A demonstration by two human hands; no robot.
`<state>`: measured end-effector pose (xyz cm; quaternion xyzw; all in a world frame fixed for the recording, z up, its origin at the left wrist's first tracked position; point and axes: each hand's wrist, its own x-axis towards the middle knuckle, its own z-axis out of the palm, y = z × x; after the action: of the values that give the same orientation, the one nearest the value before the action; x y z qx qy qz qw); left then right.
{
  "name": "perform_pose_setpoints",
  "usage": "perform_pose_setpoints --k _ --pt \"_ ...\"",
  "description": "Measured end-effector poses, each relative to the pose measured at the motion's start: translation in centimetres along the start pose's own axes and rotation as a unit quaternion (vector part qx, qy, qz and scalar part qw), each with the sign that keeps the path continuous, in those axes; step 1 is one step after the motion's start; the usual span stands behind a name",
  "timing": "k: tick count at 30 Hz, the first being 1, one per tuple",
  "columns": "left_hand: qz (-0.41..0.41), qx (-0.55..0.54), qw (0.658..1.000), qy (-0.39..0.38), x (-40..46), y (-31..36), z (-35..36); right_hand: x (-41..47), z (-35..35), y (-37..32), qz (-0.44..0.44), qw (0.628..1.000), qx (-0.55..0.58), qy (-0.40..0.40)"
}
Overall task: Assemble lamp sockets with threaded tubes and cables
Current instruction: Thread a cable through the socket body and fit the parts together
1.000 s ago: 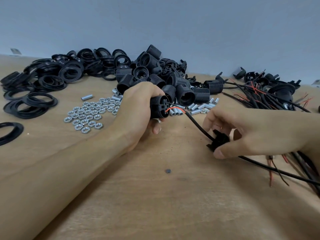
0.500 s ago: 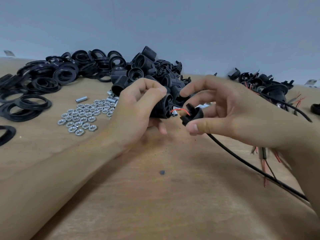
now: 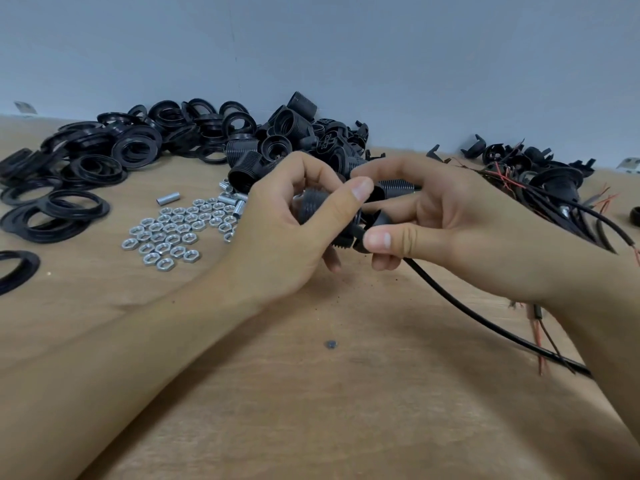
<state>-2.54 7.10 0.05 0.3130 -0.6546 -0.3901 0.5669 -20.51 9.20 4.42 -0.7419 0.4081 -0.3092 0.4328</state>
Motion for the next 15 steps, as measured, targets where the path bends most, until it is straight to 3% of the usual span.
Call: perform_pose_setpoints --k 6,9,15 --pt "0.047 0.034 0.998 0.014 0.0 -0.1 0.1 0.3 0.3 0.4 0.009 0.998 -0.03 0.047" --pt "0.111 0.124 0.986 0.027 0.0 -0.1 -0.1 0.3 0.0 0.9 0.032 0.998 -0.059 0.018" --pt "0.071 0.11 0.989 0.062 0.4 0.0 -0.2 0.5 -0.1 1.1 -0.001 0.991 -0.137 0.008"
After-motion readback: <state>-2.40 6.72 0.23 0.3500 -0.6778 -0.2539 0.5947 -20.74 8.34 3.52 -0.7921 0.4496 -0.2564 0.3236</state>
